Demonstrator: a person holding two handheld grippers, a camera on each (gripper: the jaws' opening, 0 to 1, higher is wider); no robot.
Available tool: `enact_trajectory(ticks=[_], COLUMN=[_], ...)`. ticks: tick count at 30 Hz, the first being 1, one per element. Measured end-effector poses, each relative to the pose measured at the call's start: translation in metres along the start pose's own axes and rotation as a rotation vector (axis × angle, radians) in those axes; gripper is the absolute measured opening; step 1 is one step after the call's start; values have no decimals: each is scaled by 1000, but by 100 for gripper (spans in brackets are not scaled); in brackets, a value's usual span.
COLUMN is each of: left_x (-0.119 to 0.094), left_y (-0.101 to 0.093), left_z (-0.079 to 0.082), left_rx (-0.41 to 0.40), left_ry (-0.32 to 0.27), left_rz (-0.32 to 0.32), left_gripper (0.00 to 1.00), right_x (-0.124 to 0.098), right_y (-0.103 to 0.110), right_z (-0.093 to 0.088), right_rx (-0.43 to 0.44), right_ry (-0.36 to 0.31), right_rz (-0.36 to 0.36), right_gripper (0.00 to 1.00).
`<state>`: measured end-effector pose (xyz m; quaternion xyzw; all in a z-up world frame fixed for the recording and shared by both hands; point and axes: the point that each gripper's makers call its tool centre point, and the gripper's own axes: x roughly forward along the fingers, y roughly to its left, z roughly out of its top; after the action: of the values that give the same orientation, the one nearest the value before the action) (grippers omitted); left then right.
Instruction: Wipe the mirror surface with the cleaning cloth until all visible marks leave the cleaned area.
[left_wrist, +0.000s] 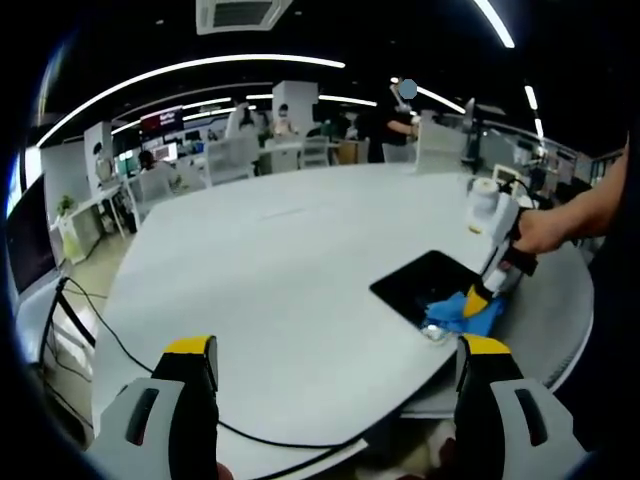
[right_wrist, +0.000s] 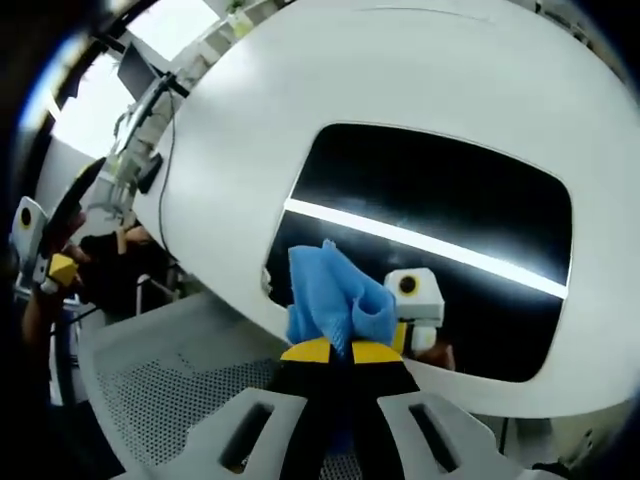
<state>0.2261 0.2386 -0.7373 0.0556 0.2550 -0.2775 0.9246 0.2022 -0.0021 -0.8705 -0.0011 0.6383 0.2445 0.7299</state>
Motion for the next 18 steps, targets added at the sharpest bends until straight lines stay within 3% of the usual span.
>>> enact_trajectory(ticks=[10,18], left_x=[5,8], left_y=[-5,-7], left_z=[2,3], left_rx=[3,11], left_ry=[2,6], left_rz=[-8,-17], left_gripper=[100,100], right_x=[-9,-8], right_y=[-22,-22], right_z=[-5,-6], right_rx=[34,36], right_ry=[-7,-8], right_rz=[-13,-14], right_gripper=[0,0])
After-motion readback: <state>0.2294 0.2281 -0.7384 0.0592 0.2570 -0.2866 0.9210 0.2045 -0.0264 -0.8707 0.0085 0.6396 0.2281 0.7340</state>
